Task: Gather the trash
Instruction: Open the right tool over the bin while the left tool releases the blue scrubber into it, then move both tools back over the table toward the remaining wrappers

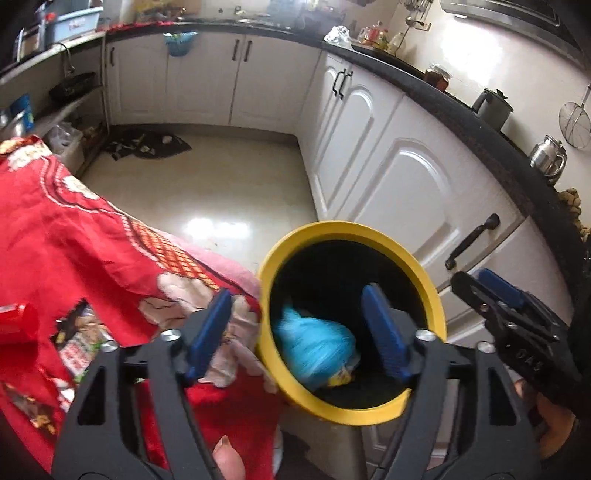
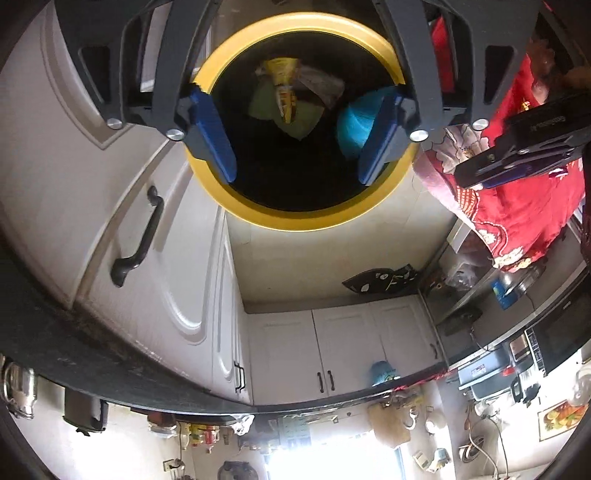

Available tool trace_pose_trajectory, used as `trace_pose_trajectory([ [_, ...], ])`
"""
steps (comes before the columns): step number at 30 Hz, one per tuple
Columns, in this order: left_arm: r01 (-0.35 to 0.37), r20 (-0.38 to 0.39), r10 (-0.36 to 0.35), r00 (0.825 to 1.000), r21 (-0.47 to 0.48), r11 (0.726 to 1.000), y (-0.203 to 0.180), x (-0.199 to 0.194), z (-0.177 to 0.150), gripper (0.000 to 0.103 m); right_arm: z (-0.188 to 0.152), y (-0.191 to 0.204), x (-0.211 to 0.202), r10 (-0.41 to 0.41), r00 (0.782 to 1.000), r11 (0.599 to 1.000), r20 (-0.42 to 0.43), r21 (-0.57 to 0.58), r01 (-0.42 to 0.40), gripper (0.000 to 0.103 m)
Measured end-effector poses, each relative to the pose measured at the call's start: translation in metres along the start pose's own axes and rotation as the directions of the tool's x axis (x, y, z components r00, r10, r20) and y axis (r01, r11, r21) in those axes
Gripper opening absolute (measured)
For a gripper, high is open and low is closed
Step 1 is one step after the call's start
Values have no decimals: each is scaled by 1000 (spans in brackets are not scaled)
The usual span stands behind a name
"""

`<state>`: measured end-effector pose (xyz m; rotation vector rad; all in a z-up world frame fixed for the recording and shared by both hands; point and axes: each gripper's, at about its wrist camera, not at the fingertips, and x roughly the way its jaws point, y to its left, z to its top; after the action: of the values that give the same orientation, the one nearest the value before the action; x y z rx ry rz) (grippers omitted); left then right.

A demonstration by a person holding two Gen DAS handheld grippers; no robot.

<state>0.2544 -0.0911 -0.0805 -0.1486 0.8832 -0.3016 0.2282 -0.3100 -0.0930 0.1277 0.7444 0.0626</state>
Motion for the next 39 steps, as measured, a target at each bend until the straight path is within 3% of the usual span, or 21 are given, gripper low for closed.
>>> trace_pose_trajectory([
  [1,-3,5,3,1000,-1,1000,1,-3,1,84,0,0,-3,0,1000,1000,8,3,0,71],
  [4,-12,33,12,999,-8,1000,6,-17,1,92,0,5,-18,-7,999,1000,43,-9,7,74],
  [17,-67,156,73,985,-41,997,24,-84,-1,92,2,36,-75,62,986,998,157,-42,-56,83],
  [39,-96,270,132,954,-143,985,63,-161,-13,92,2,96,-110,175,967,977,187,-150,-148,83],
])
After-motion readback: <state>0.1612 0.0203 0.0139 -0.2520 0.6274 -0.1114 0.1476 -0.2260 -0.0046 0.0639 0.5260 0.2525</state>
